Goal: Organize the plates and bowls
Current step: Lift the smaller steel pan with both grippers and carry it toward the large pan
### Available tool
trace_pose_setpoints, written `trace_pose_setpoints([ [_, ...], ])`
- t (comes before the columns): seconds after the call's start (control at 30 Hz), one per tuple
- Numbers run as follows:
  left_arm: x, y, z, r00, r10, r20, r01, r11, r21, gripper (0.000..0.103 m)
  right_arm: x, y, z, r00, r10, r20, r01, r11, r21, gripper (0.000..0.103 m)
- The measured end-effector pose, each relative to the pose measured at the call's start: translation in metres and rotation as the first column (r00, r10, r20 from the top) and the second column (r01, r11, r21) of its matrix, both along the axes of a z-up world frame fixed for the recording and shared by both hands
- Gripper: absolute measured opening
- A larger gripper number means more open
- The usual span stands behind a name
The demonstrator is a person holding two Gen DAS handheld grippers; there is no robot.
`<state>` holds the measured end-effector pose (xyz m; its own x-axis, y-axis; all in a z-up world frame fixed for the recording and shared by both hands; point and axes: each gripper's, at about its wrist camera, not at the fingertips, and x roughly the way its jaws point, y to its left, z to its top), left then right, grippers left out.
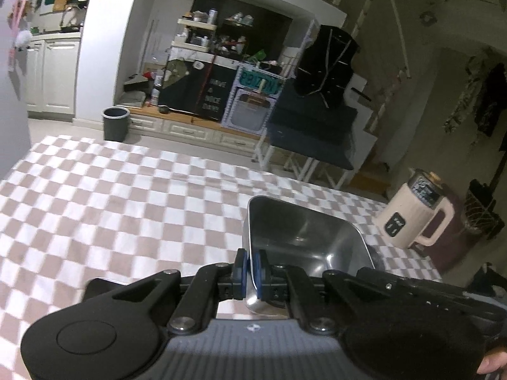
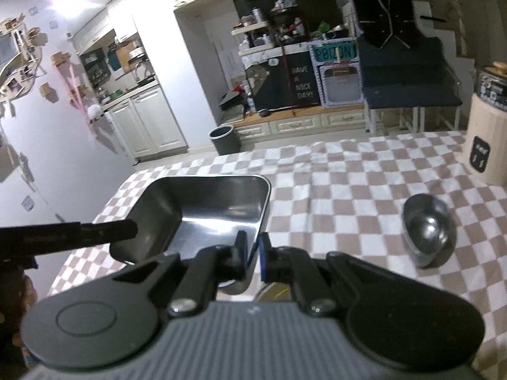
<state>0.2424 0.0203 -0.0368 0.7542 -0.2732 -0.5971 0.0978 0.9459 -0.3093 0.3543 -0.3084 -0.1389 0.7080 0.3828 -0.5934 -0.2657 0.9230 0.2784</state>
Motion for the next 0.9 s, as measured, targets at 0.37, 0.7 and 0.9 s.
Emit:
trace_pose_setpoints([
  [0.37,-0.015,0.066,-0.013,0.986,0.151,-0.076,-0.146,0.987,0.066,0.005,0.004,0.083,-0.016,0.985,0.162,-0.065,-0.167,0.983,-0.074,0.01],
  [0.7,-0.012,0.102,-0.034,0.964,0.218,-0.153,-0.205,0.974,0.098,0.006,0.001,0.137,-0.031,0.96,0.255,-0.114,-0.269,0.953,-0.136,0.013],
  [0.9,-0.002,0.096,-0.047,0.96,0.21,-0.184,-0.182,0.97,0.16,0.007,-0.001,0.145,-0.035,0.958,0.251,-0.137,-0.271,0.95,-0.158,0.014],
])
